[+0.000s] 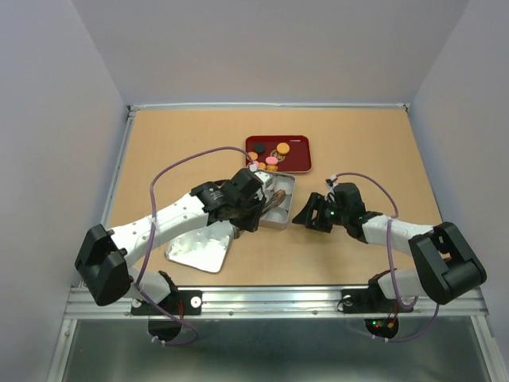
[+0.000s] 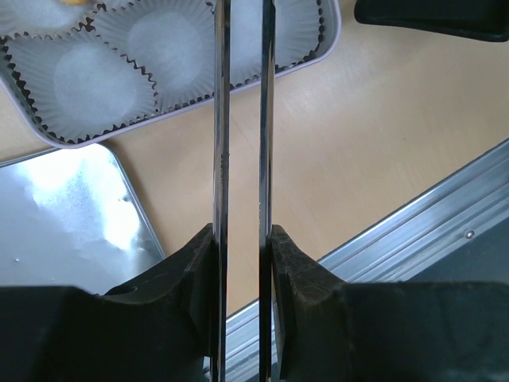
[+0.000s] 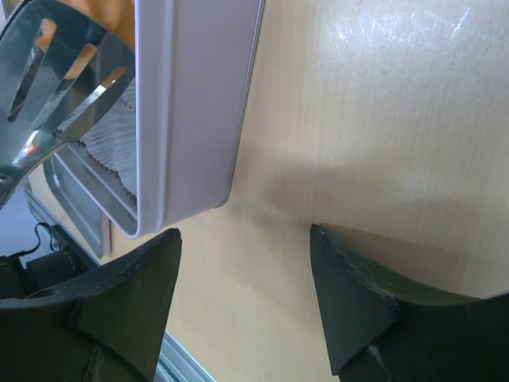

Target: Pack the cookies

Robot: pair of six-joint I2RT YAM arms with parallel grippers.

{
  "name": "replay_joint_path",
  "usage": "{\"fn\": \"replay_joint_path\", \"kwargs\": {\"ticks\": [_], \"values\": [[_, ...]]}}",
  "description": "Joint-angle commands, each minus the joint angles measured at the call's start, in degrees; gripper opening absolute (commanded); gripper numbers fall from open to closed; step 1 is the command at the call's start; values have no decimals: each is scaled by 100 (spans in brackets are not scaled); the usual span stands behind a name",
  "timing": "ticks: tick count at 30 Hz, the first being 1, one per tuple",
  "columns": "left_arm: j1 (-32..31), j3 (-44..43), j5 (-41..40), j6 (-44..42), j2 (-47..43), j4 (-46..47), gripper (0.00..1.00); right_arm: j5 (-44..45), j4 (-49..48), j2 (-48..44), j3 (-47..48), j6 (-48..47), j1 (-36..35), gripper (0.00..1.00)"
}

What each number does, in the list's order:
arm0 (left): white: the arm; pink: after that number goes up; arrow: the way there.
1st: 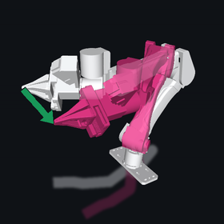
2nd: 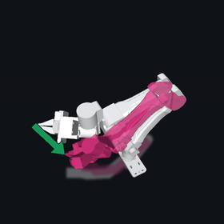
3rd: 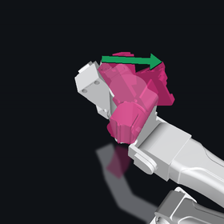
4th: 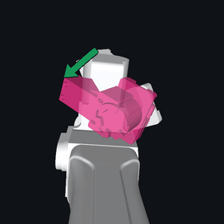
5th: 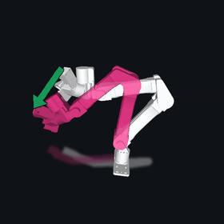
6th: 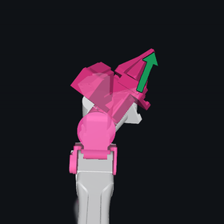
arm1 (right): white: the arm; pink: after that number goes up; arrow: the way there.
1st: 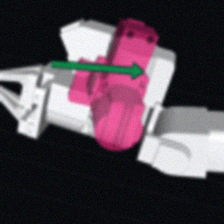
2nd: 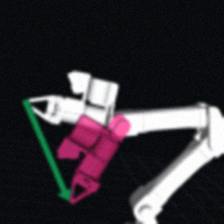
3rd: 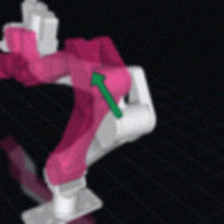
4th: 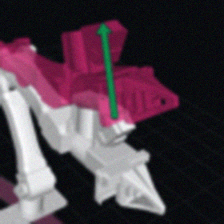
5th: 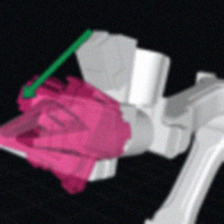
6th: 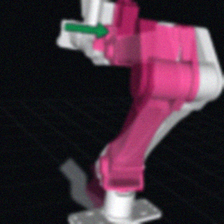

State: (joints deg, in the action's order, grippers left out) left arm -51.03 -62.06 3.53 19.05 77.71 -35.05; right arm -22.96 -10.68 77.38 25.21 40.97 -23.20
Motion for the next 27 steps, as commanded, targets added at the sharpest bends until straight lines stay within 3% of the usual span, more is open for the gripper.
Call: {"fn": "replay_joint_path", "kwargs": {"ticks": [1,7,12,21,27], "values": [[-30,80,-239,90,-90,191,34,46,31,93,-78,-28,52,71],[-30,124,-221,81,-10,271,43,20,22,136,-69,-28,70,71],[-30,-7,-282,73,-63,157,60,-15,13,189,-60,-36,88,71],[-30,-481,-782,38,-133,-186,61,-77,-22,216,-69,-28,123,71],[215,-1386,-1152,-278,217,-354,61,-138,-66,251,-104,-28,158,71]]}}
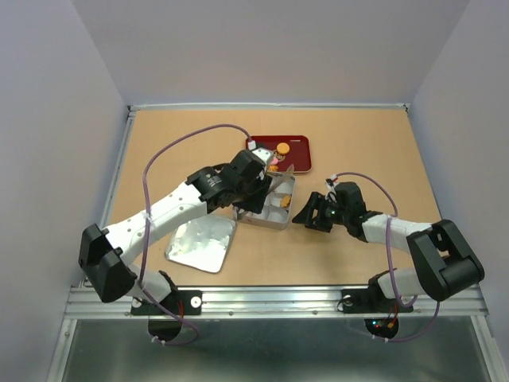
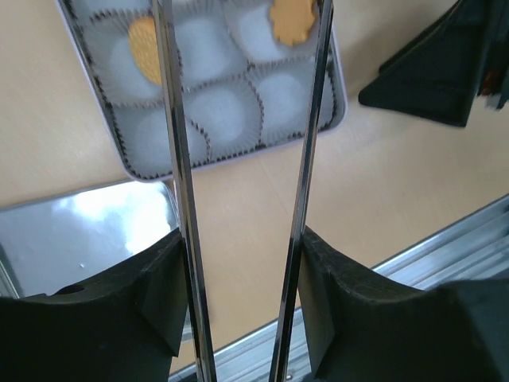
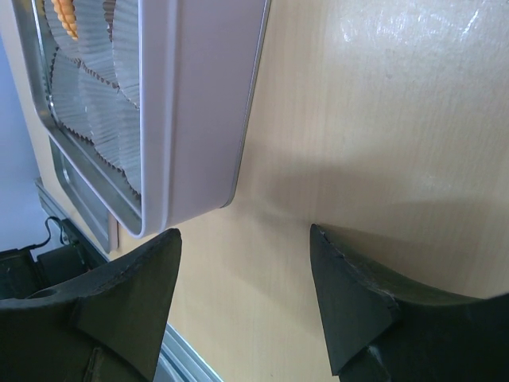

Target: Pack the cookies

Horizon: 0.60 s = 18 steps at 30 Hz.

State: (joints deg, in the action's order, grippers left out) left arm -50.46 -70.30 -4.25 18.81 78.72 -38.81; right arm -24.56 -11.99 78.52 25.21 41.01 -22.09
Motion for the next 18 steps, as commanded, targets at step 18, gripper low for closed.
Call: {"fn": "replay_joint_path", "kwargs": {"ticks": [18], "values": [[818,-2962,-410,-923,2956,321,56,-242,-172,295,-175,-23,205,71]]}}
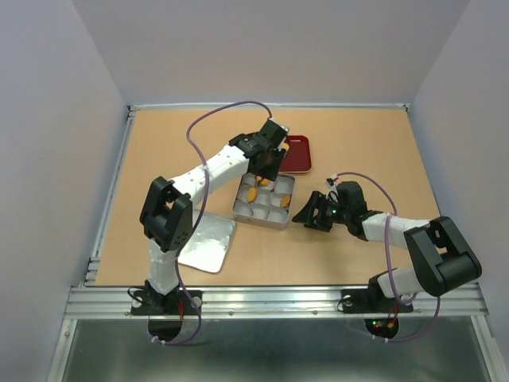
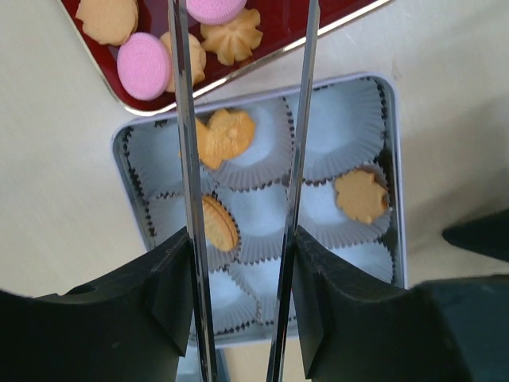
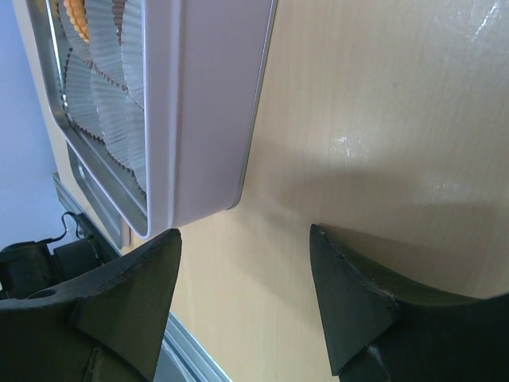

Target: Pack the cookies

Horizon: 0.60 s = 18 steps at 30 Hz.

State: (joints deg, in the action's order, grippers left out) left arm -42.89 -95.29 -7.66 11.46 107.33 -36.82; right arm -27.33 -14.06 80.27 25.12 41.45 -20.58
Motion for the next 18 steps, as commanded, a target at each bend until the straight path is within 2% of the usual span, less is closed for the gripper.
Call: {"fn": "replay_joint_path", "kwargs": {"ticks": [1,18], "values": [[88,-508,-43,-188,234,140,56,26,18,129,-174,-76,63,71],[299,-675,177,-285,1044,359,56,-308,-307,410,-245,-23,238,71]]}}
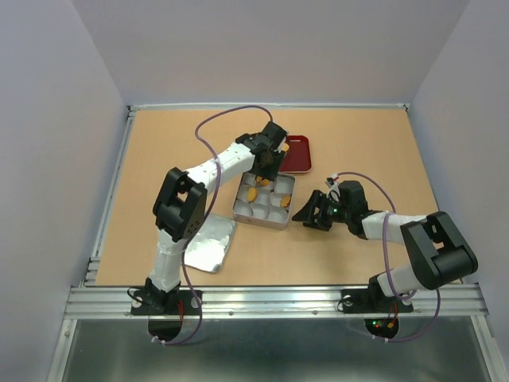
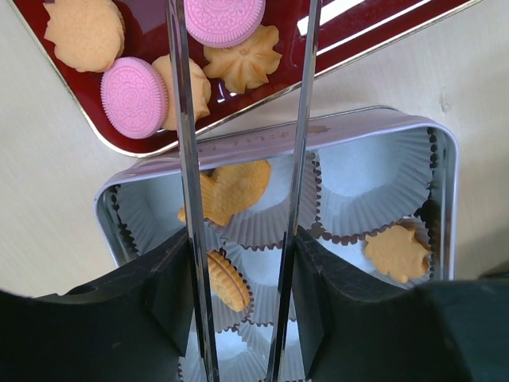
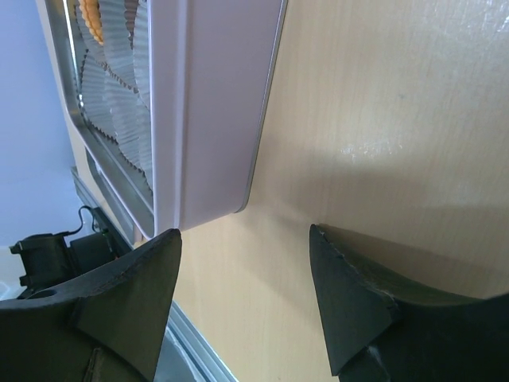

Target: Pack the cookies

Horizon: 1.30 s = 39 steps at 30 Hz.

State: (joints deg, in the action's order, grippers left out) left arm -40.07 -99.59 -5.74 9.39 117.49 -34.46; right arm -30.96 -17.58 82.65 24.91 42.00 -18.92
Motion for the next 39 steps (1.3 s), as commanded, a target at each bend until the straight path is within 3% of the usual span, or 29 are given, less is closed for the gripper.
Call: {"fn": "replay_joint_path", "kwargs": {"ticks": [1,8,17,24,29,39], "values": [[17,-254,-15,-77,46,141,56,38,36,172,-232,-78,81,71],[35,-490,-24,-95,239,150,55,-50,-52,295,-223,-60,125,71],[35,-509,-85,-69,125,-17,41,-121,-122,401,-223,-43,160,71],[35,-666,-147,-51,-244,-297,39,-147,-149,410,-232,-34,178,71],[26,-536,-7,98,-1104,-457,39,-165,-166,410,-241,-25,187,71],[-27,931,266,81,-2897,-878,39,-200,-166,313,-276,-25,213,71]]}}
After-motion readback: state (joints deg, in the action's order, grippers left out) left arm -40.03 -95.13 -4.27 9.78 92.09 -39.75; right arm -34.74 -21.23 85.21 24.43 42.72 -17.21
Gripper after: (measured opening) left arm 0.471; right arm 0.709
